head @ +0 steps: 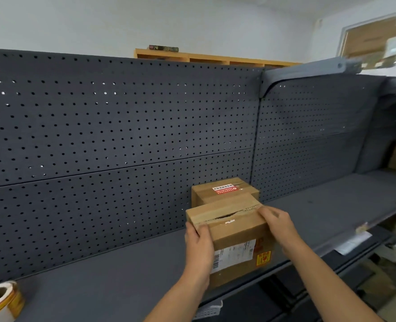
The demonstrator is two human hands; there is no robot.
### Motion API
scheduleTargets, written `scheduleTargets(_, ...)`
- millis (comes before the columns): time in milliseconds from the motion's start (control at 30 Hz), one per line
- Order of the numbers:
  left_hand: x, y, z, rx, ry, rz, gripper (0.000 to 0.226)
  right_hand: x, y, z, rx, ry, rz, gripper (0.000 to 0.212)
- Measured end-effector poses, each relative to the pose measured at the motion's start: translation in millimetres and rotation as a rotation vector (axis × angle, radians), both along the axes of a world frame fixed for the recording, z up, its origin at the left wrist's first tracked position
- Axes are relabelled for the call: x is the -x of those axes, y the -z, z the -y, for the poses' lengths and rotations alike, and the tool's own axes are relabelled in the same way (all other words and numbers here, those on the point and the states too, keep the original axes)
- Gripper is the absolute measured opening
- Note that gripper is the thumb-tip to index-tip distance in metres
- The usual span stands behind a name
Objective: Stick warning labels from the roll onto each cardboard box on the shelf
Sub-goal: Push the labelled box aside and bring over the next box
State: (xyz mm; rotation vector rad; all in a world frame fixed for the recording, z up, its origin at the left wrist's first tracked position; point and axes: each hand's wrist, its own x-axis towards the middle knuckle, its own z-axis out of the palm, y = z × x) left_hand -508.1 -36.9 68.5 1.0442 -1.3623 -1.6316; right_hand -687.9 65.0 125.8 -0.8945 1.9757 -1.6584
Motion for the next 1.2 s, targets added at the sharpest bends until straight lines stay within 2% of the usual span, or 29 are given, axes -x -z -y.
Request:
scheduleTargets(133,20.8,-23.5,-23.0,0.015,0.039,0.050,0.066,36.6,4.6,-0.2,-0.049,0.005,0.003,0.023)
scheduleTargets(400,63.5,-12.7,-11.8,0.046,0.094,0.141,0.070,84.6,8.4,1.3,-0.086,0.030,-0.039,0.025)
scheduleTargets(633,76.3,-2.8,0.1,0.099,0.087,0.169,0.077,91.8,15.1,9.1,-0.065,0.040,0.001,0.025)
scheduleTargets(900,78.2,1.3,3.3,0.130,0.056,0.172,0.074,96.8,17.3,10.9,-0.066,0.011,0.012,0.023)
scheduleTargets(1067,64.6,-7.1,16.2,0.245,0.100,0.201,0.071,105.4,22.1,12.4,-0.062,0.051,-0.137,0.017)
scheduleTargets(1133,52.9,-14.7,27.1,0.319,0.120,0.241,0.058,108.9,26.0,14.1,-0.084,0.104,-0.238,0.019)
scheduleTargets(1200,39.5,-22.2,37.4,0.442,0.107,0.333,0.043,107.8,25.9,16.2,-0.151,0.170,-0.382,0.031)
